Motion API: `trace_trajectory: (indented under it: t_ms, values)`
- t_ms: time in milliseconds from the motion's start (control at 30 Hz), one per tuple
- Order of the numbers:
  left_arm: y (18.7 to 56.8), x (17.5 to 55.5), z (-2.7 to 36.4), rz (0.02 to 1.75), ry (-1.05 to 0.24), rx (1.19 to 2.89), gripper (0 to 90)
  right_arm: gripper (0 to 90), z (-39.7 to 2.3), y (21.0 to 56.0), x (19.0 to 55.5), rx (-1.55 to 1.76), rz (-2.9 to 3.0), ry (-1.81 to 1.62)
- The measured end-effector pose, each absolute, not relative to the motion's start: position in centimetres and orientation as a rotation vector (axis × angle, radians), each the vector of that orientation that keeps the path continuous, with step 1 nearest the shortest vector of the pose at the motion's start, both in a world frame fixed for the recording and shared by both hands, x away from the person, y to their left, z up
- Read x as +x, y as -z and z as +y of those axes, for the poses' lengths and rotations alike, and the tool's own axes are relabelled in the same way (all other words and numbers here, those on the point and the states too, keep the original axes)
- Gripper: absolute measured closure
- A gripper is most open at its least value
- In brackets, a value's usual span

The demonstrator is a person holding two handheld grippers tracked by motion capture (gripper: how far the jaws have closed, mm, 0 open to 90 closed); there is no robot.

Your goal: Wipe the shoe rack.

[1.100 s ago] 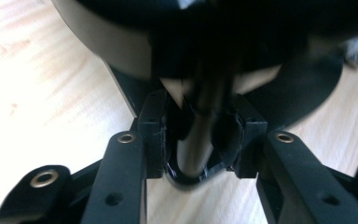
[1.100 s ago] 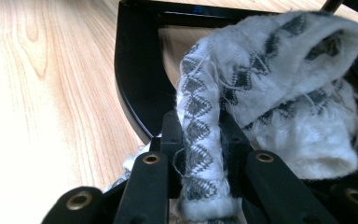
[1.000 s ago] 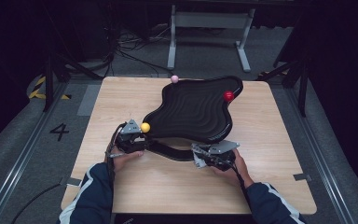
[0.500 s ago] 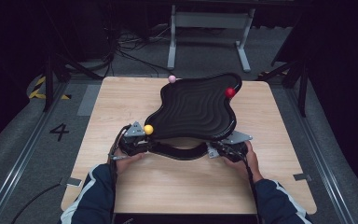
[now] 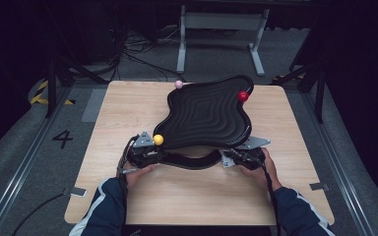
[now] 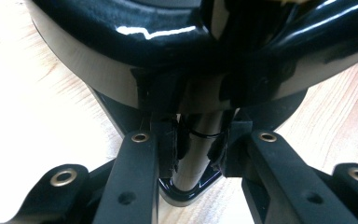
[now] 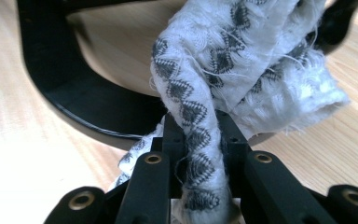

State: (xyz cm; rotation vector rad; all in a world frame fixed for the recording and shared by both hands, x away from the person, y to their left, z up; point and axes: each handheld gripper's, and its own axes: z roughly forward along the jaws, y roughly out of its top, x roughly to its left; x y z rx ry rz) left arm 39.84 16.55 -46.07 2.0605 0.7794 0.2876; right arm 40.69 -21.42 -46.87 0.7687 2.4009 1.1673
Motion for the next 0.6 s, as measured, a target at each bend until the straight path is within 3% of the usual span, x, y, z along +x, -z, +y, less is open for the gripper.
trace_trajectory:
  t_ms: [300,600]
  values:
    - [46.1,38.3,13.5,0.743,-0.241,2.08,72.7,77.5,-19.7,47.0,38.8,0.606,2.509,-1.165]
    - [46.3,38.5,13.6,0.71,-0.222,2.075,72.8,78.1,-21.2,46.9,39.9,0.689,2.439,-1.137]
